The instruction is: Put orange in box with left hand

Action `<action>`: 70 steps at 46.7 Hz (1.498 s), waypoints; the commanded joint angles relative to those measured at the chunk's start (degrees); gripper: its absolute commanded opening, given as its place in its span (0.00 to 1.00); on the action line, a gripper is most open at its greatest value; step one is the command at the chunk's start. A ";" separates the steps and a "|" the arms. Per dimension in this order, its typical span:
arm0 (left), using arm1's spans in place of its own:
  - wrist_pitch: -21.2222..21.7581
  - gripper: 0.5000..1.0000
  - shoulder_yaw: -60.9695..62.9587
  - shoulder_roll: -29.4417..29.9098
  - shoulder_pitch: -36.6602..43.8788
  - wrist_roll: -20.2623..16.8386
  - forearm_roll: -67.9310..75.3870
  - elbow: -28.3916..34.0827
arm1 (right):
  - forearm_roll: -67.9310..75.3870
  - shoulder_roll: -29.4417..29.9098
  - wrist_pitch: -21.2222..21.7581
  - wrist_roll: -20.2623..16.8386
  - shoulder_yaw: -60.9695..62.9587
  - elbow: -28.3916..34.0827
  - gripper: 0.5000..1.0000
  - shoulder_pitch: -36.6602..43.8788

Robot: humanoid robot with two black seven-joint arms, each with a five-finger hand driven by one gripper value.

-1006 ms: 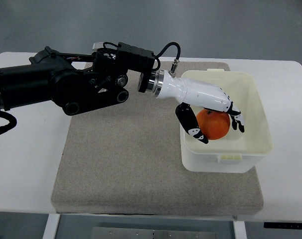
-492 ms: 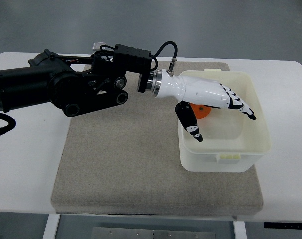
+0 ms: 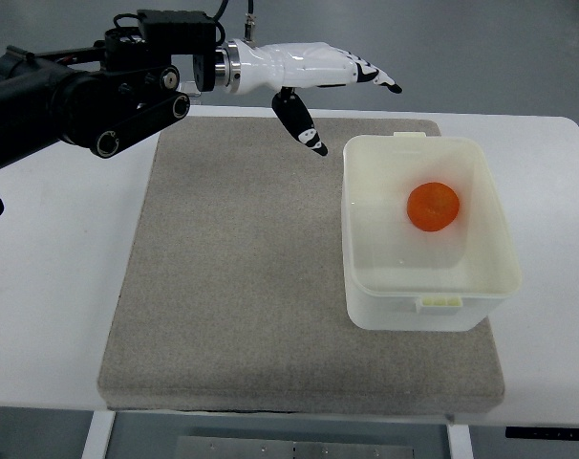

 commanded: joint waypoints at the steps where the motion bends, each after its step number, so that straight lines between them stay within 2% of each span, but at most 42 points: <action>1: -0.10 0.92 -0.13 0.08 0.26 0.01 -0.23 4.43 | 0.00 0.00 0.01 0.00 -0.02 0.00 0.85 0.00; 9: -0.10 0.90 -0.04 1.75 1.05 0.01 -2.51 11.99 | 0.00 0.00 -0.08 0.00 -0.02 0.00 0.85 0.00; 18: -0.10 0.91 1.01 1.23 1.75 0.01 -10.68 25.35 | 0.00 0.00 0.01 0.00 -0.02 0.00 0.85 0.00; 37: -0.89 0.92 0.75 1.31 5.36 0.20 -16.22 32.21 | 0.00 0.00 0.01 0.00 0.07 0.00 0.85 0.00; 42: -0.89 0.92 0.75 1.40 6.15 7.30 -20.70 32.56 | 0.00 0.00 0.01 0.00 -0.02 0.00 0.85 0.00; 47: -0.89 0.92 0.13 1.14 7.64 16.09 -25.97 33.27 | 0.00 0.00 0.01 0.00 -0.02 0.00 0.85 0.00; 51: -0.89 0.92 0.05 0.96 8.87 19.53 -31.85 33.18 | 0.08 0.00 0.01 0.00 -0.02 0.00 0.85 0.00; 64: -3.53 0.92 0.05 0.96 10.81 19.98 -50.92 32.48 | 0.00 0.00 0.01 0.00 -0.02 0.00 0.85 0.00; 70: -3.61 0.92 0.22 0.79 11.95 18.66 -60.07 32.56 | 0.00 0.00 0.01 0.00 -0.02 0.00 0.85 0.00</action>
